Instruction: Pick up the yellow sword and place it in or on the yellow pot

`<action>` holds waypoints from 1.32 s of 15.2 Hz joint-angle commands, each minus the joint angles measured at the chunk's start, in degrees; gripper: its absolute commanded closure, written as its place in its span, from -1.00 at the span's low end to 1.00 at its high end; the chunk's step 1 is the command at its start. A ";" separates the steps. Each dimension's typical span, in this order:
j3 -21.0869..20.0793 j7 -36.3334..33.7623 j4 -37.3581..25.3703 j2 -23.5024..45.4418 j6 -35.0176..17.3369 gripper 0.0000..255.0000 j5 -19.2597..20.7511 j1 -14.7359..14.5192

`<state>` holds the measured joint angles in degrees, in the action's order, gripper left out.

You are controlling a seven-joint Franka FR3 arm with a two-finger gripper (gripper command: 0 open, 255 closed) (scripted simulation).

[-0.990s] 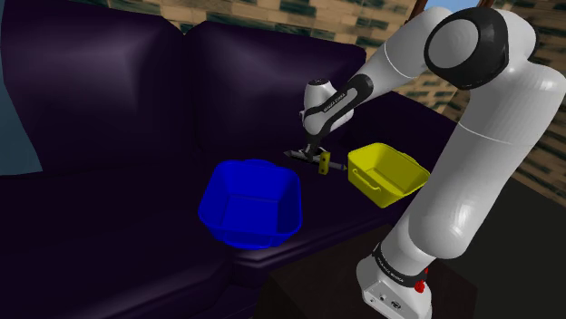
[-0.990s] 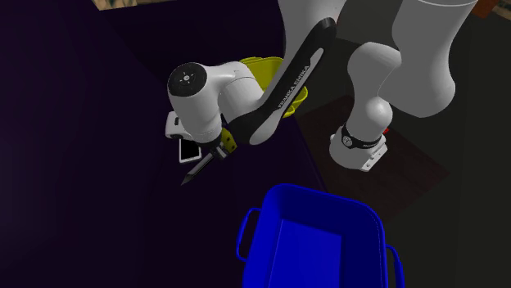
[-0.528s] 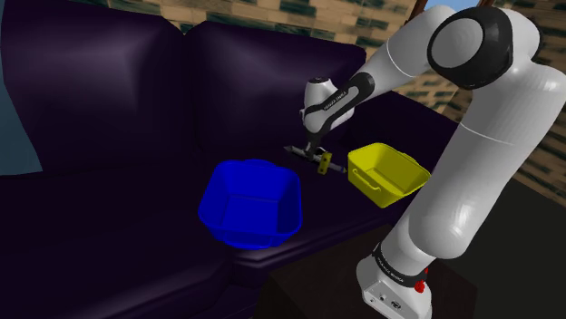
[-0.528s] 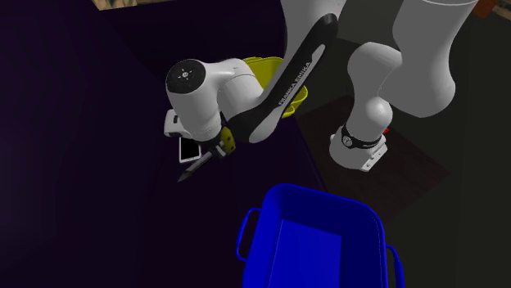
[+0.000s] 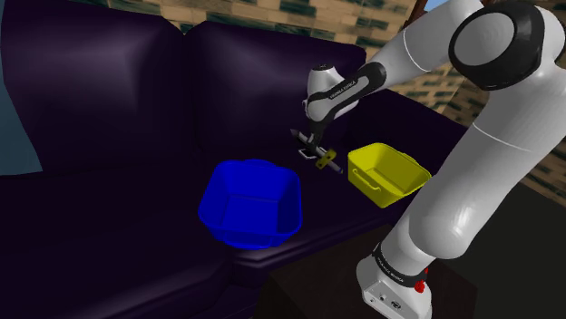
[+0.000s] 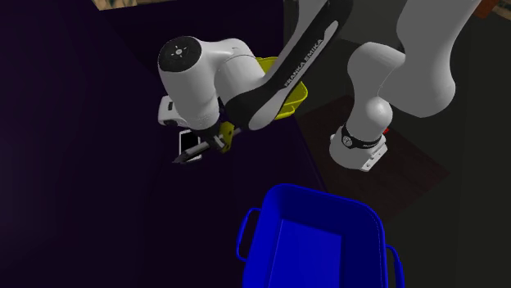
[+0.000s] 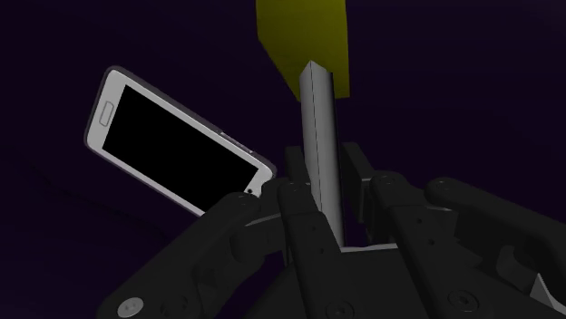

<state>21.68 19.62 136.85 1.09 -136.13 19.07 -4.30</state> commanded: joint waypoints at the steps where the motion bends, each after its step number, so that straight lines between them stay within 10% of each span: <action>1: -0.08 0.17 -0.52 -1.23 1.73 1.00 0.07 -0.10; 20: -1.20 2.20 -7.15 -10.10 16.94 1.00 0.06 -0.66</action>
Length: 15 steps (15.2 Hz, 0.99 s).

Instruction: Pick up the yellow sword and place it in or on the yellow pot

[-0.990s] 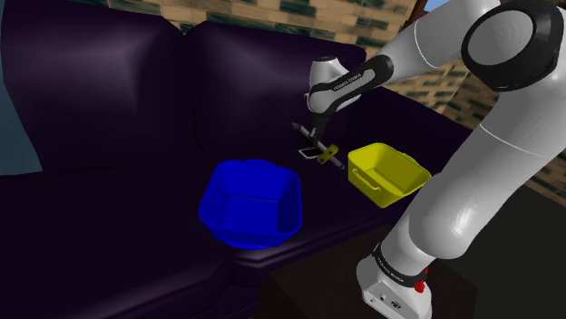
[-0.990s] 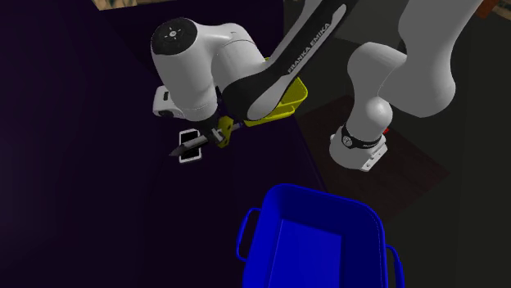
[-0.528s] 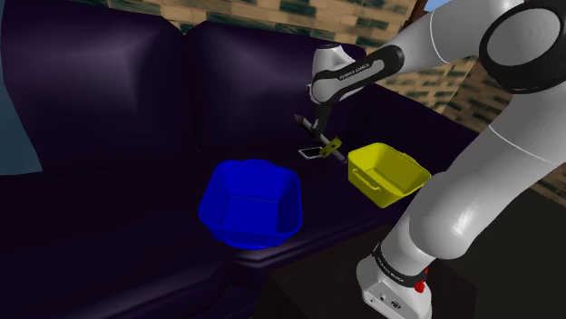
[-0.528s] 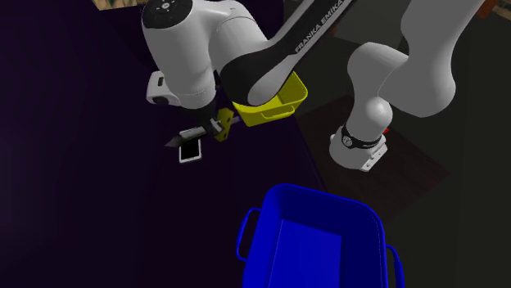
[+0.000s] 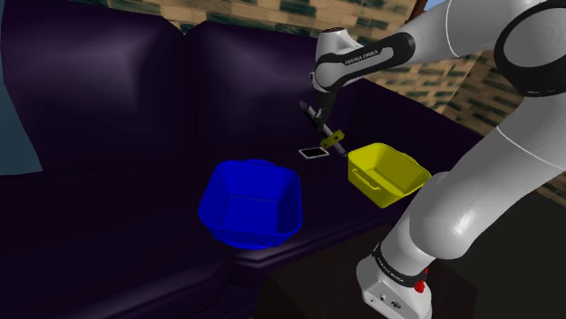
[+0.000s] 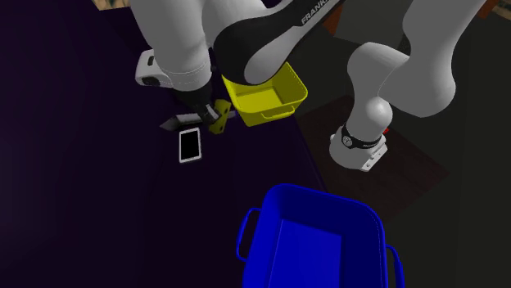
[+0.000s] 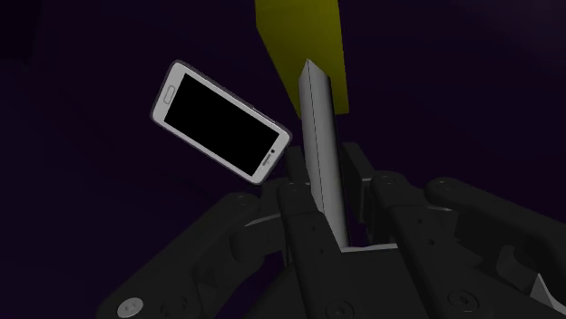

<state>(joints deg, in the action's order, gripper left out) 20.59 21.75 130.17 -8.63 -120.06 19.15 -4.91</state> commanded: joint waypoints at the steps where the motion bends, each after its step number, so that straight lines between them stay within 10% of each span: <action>1: -0.18 0.20 -0.94 -0.71 1.65 1.00 -0.05 -0.08; 15: 0.56 3.41 0.25 -10.47 9.22 1.00 2.61 1.88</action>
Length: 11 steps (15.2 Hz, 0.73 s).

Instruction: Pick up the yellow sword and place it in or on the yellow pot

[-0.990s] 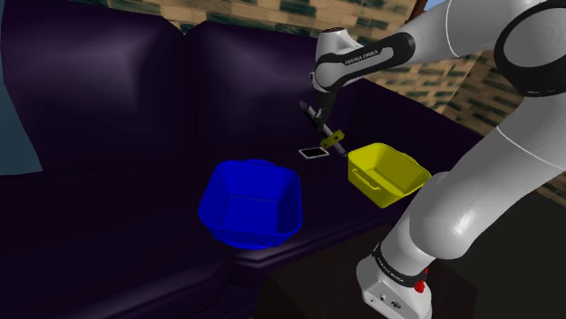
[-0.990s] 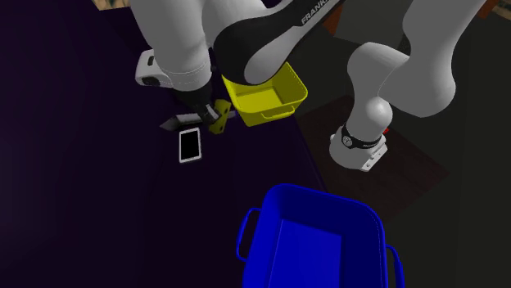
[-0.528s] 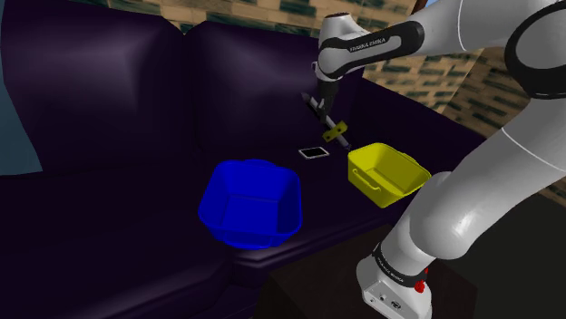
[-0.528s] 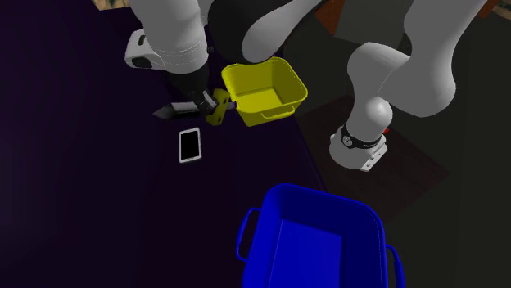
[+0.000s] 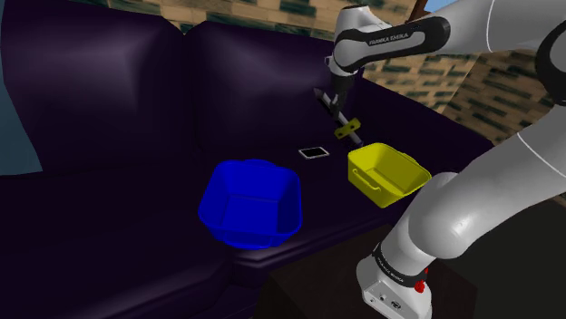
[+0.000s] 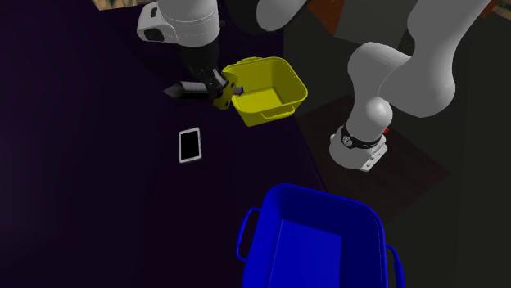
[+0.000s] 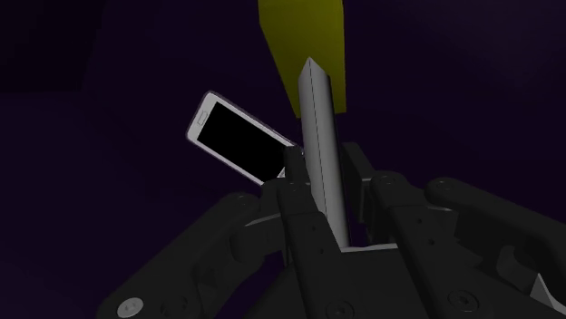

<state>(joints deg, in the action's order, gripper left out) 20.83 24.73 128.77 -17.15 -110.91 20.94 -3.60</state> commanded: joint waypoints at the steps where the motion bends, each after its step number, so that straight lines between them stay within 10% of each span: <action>1: 0.69 1.00 3.07 -3.73 0.20 1.00 1.60 1.21; 11: 5.39 9.10 13.75 -20.44 3.30 1.00 9.59 9.08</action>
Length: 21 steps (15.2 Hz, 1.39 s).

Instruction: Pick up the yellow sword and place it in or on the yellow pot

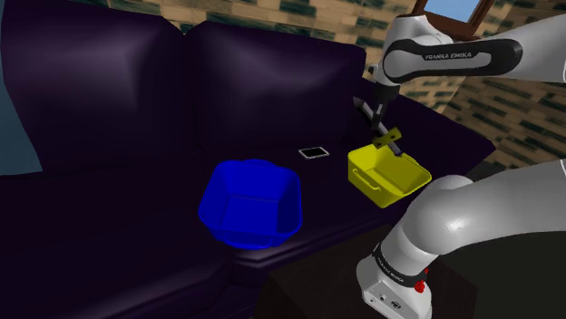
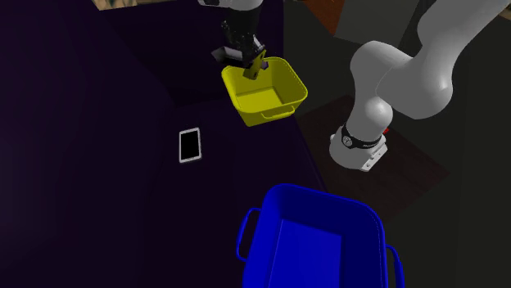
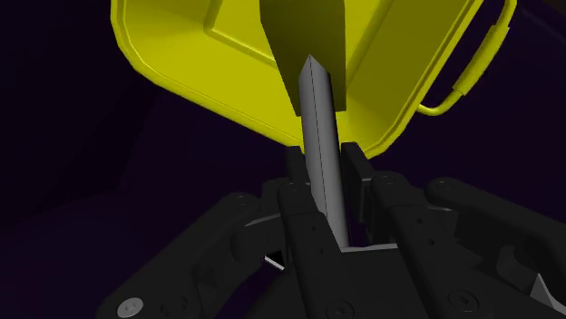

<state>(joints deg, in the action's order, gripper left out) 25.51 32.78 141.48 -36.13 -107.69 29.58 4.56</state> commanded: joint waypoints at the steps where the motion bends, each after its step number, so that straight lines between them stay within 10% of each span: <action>1: 1.29 2.10 1.74 -2.97 0.50 1.00 1.76 1.82; 7: 5.35 9.34 4.59 -10.99 3.12 1.00 6.74 7.46; 21: 10.23 6.35 12.95 -8.11 -7.89 1.00 11.55 8.50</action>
<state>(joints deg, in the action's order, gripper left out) 35.36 39.32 153.75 -44.36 -114.76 40.67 12.87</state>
